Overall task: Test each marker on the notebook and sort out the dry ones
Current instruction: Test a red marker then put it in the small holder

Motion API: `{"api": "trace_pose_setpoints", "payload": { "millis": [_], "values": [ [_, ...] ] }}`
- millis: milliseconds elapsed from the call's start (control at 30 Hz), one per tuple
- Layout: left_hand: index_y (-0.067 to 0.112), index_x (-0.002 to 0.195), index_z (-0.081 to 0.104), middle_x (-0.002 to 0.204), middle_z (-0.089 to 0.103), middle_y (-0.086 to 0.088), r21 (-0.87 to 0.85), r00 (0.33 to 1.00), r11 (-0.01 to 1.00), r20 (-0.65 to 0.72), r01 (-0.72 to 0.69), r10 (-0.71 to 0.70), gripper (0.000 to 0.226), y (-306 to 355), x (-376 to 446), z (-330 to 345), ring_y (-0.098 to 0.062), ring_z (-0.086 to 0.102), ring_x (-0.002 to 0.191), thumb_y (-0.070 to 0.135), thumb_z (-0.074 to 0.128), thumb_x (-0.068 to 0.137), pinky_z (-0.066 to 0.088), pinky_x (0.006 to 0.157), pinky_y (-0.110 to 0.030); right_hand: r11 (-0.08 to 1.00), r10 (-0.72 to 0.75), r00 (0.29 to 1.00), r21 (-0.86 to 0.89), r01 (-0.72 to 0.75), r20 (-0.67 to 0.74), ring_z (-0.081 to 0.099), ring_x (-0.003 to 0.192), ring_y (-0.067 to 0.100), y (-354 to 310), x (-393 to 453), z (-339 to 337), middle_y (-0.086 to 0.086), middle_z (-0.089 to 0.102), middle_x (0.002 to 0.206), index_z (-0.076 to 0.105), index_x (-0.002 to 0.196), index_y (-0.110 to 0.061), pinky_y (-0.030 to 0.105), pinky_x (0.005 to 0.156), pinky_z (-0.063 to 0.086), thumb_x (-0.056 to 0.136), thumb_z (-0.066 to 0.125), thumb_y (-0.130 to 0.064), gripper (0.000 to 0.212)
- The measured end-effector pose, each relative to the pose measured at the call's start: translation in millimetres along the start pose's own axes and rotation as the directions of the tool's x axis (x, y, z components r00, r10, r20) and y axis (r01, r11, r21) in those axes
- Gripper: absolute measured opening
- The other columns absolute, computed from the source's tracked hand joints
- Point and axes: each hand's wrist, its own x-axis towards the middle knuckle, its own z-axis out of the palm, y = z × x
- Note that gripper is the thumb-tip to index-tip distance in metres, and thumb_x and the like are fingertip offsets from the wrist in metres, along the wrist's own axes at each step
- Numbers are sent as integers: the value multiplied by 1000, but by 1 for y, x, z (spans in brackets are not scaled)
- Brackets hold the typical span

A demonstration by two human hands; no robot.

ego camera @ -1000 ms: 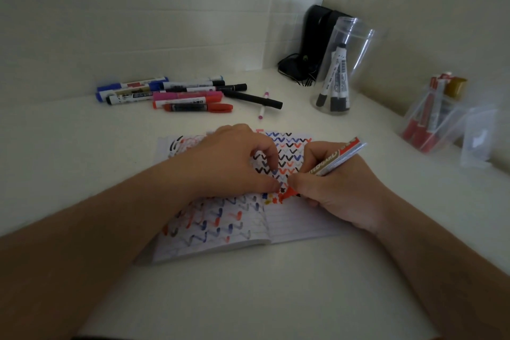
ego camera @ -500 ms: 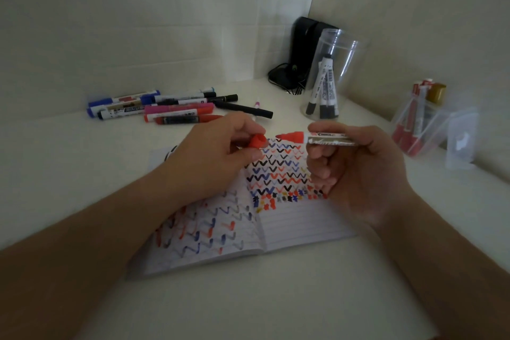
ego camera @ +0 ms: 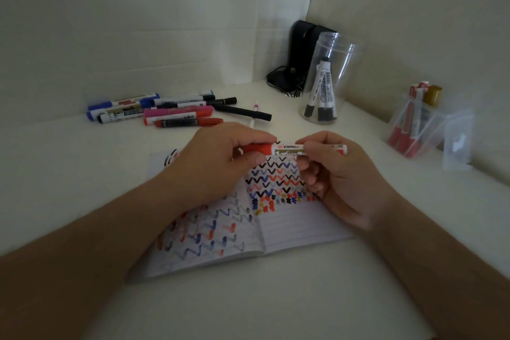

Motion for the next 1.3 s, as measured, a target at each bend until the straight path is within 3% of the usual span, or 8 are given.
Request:
{"api": "trace_pose_setpoints", "payload": {
  "millis": [200, 433, 733, 800, 900, 1033, 1167, 1300],
  "values": [
    [43, 120, 68, 91, 60, 36, -105, 996, 992, -49, 69, -75, 27, 6, -2, 1, 25, 56, 91, 31, 66, 96, 39, 79, 5, 998, -39, 998, 41, 41, -48, 54, 61, 18, -1, -2, -2, 12, 67, 75, 78, 93, -12, 24, 51, 43, 90, 71, -14, 8],
    [28, 123, 73, 99, 61, 31, -6, 975, 997, -212, -73, 70, 27, 13, 0, 5, 24, 55, 90, 21, 66, 98, 38, 89, 3, 995, -16, 999, 98, 21, -48, 61, 68, 19, 2, -2, -2, 11, 70, 79, 78, 97, -14, 23, 55, 48, 91, 71, -19, 10],
    [10, 117, 76, 103, 77, -8, 295, 887, 906, -259, -305, 383, 31, 13, 2, 7, -19, 70, 89, 22, 55, 97, 50, 84, -25, 978, 70, 998, 199, -68, -3, 69, 78, 19, 2, -1, 0, 12, 73, 86, 63, 123, 1, 22, 56, 48, 91, 72, -24, 42],
    [9, 117, 76, 102, 76, -9, 293, 872, 898, -272, -329, 408, 32, 15, 2, 7, -19, 69, 88, 23, 54, 98, 51, 82, -25, 968, 80, 997, 238, -82, 19, 66, 73, 17, 0, -1, 0, 10, 71, 80, 65, 112, -1, 20, 54, 46, 89, 71, -27, 35],
    [16, 125, 73, 102, 77, -4, 279, 907, 904, -178, -325, 381, 34, 20, 2, 12, -13, 66, 84, 30, 54, 100, 50, 78, -25, 981, 49, 998, 190, -43, -28, 52, 62, 17, -4, 1, -5, 7, 64, 67, 70, 85, -10, 19, 51, 43, 89, 69, -31, 21],
    [44, 142, 52, 111, 73, 15, 268, 987, 950, 77, -158, 142, 41, 21, 4, 13, -2, 63, 89, 43, 57, 101, 50, 80, -24, 994, -27, 990, 98, 41, -141, 47, 58, 20, -7, 0, -12, 7, 57, 63, 70, 94, -4, 24, 51, 41, 88, 69, -32, 28],
    [51, 116, 64, 119, 66, 27, 257, 971, 966, 237, -31, -31, 24, -6, 5, -7, 5, 58, 107, 37, 65, 96, 49, 104, -35, 996, -46, 970, 60, 62, -238, 62, 66, 17, -20, 2, -24, 10, 68, 78, 72, 96, -4, 20, 51, 50, 90, 70, -31, 28],
    [51, 109, 74, 121, 60, 35, 190, 937, 977, 349, -94, 22, 23, -19, 6, -6, 14, 48, 118, 36, 62, 98, 36, 109, -22, 994, -85, 940, 41, 105, -330, 69, 71, 18, -43, 5, -51, 10, 73, 83, 69, 93, -10, 20, 58, 56, 101, 63, -17, 13]
  ]
}}
